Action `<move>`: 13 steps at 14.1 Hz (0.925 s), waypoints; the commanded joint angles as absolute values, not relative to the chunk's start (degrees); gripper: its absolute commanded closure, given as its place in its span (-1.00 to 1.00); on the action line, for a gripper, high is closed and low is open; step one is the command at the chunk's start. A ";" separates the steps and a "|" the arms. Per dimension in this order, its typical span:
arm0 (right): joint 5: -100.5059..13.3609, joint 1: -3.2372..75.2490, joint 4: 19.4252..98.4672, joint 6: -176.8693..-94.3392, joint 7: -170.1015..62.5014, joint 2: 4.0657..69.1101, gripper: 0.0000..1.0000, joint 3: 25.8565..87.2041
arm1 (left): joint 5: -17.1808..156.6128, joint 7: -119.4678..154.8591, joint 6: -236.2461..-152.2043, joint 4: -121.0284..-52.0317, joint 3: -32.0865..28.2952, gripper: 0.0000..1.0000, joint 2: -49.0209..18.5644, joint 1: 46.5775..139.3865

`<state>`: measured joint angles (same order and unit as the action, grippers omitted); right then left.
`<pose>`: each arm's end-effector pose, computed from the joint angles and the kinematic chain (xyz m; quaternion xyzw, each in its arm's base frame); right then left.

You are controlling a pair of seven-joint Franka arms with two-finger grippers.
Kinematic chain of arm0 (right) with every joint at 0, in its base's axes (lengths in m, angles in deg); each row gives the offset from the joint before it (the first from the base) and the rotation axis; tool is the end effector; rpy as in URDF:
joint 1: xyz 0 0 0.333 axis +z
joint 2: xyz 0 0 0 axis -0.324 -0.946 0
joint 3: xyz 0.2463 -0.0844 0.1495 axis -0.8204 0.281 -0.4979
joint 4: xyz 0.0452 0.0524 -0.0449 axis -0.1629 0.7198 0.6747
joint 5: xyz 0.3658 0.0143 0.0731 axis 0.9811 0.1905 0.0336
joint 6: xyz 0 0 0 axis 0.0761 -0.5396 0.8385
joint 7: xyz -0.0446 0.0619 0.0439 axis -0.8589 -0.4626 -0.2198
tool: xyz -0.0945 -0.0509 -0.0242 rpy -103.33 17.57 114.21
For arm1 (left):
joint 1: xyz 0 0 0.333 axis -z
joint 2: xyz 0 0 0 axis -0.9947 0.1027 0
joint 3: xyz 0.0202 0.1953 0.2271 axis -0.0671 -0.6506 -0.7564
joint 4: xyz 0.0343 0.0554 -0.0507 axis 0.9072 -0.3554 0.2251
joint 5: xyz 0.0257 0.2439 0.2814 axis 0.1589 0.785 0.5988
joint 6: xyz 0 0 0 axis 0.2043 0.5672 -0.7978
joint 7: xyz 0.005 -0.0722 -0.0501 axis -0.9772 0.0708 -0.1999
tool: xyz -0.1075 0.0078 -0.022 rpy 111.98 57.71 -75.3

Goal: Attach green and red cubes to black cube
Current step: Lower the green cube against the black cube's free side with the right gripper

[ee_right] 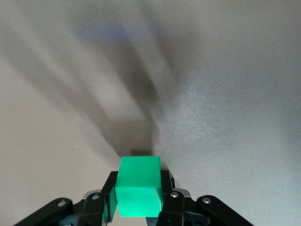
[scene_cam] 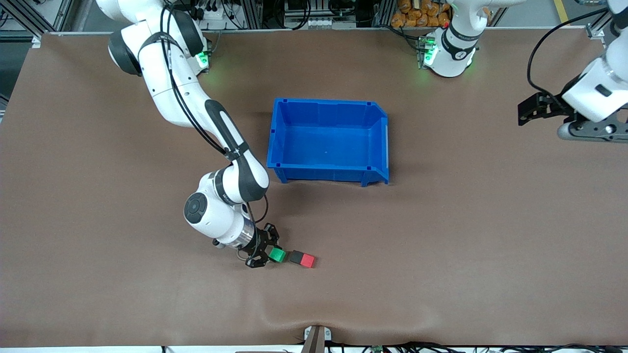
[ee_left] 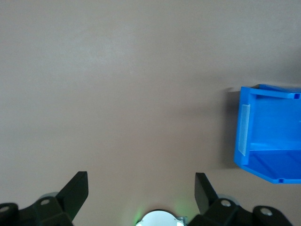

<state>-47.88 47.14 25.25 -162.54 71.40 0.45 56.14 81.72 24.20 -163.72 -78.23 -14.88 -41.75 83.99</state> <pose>0.6937 0.3206 0.1967 -0.5109 0.8289 0.1148 0.1967 0.5210 -0.0411 0.5991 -0.9981 0.0444 0.0332 0.0285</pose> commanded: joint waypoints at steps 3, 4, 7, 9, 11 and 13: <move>-48.43 48.70 22.07 -163.51 73.75 -2.34 1.00 57.06 | 80.99 25.11 -162.32 -77.70 -14.25 -1.00 -42.43 82.44; -48.43 48.96 21.63 -163.51 73.75 -2.79 1.00 57.06 | 81.08 24.68 -162.40 -77.70 -14.07 -1.00 -42.34 82.52; -48.43 49.75 21.36 -163.51 73.75 -2.97 1.00 57.06 | 82.05 24.06 -165.20 -77.52 -13.63 -1.00 -41.21 82.70; -48.43 50.11 21.36 -163.25 73.75 -2.97 1.00 57.06 | 81.52 24.49 -165.66 -77.61 -13.54 -1.00 -41.46 82.70; -49.30 50.37 21.36 -162.98 73.14 -2.88 1.00 57.15 | 81.70 25.38 -165.66 -77.70 -12.84 -1.00 -41.73 82.79; -55.43 50.37 21.36 -162.81 72.61 -2.88 1.00 56.53 | 81.17 28.34 -165.74 -77.61 -13.01 -1.00 -41.55 82.18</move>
